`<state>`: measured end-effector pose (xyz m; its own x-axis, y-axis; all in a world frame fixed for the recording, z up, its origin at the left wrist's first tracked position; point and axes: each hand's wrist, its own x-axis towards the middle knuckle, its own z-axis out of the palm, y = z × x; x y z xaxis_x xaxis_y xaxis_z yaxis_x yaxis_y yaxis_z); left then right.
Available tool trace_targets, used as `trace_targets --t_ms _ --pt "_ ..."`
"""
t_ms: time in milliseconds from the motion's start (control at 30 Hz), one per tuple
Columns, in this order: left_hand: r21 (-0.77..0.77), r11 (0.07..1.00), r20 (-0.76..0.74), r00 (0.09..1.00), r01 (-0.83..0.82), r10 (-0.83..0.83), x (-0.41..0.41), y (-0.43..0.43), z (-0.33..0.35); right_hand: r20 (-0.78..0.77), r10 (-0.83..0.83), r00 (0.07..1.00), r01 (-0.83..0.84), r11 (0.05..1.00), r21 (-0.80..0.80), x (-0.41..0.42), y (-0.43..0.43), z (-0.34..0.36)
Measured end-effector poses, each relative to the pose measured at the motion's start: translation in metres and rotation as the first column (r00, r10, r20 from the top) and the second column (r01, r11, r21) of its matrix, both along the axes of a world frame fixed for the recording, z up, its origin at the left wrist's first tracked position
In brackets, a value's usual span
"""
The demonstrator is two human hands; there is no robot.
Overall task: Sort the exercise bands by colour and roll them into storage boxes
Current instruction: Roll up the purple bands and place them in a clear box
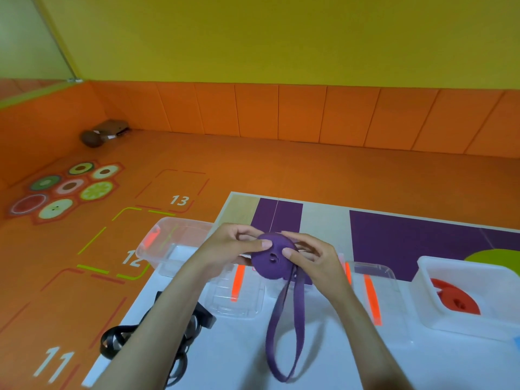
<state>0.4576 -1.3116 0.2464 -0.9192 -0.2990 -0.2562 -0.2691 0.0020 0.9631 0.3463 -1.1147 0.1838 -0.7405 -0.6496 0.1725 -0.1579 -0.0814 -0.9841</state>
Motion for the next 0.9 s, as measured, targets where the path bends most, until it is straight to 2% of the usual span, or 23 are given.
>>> trace_targets --t_ms 67,133,233,367,467,600,667,767,833,900 --pt "0.07 0.995 -0.031 0.996 -0.077 0.08 -0.002 0.003 -0.005 0.092 -0.084 0.992 0.09 0.994 -0.065 0.003 0.0 -0.002" --pt "0.062 0.992 -0.037 0.993 -0.111 0.113 -0.003 0.007 -0.013 0.105 -0.12 0.987 0.129 0.988 -0.082 0.001 0.001 -0.002" --pt "0.015 0.999 -0.031 0.998 -0.05 0.05 -0.003 0.007 -0.017 0.021 -0.034 0.999 0.035 0.998 -0.044 -0.009 0.006 -0.001" --pt "-0.112 0.98 0.103 0.982 0.167 -0.156 -0.006 -0.001 -0.008 -0.022 0.13 0.991 -0.127 0.986 0.11 -0.019 0.008 0.002" --pt "-0.107 0.985 0.145 0.982 0.134 -0.118 -0.011 0.0 -0.011 -0.042 0.162 0.986 -0.155 0.979 0.129 -0.021 0.002 0.002" --pt "0.095 0.995 0.069 0.997 -0.032 0.025 -0.012 0.006 -0.018 -0.02 0.104 0.994 -0.102 0.992 0.075 -0.018 -0.007 -0.008" --pt "0.187 0.976 0.044 0.993 -0.114 0.107 -0.013 0.01 -0.021 0.046 0.039 0.998 -0.041 0.998 0.038 -0.009 -0.012 -0.011" --pt "0.233 0.952 0.016 0.98 -0.197 0.199 -0.014 0.017 -0.027 0.088 -0.149 0.985 0.151 0.988 -0.022 0.006 -0.02 -0.015" --pt "0.238 0.938 -0.001 0.966 -0.252 0.26 -0.013 0.024 -0.033 0.024 -0.278 0.96 0.279 0.96 -0.028 0.01 -0.023 -0.018" --pt "0.205 0.938 -0.016 0.957 -0.279 0.289 -0.011 0.031 -0.038 -0.022 -0.312 0.95 0.311 0.95 -0.028 0.008 -0.021 -0.019"
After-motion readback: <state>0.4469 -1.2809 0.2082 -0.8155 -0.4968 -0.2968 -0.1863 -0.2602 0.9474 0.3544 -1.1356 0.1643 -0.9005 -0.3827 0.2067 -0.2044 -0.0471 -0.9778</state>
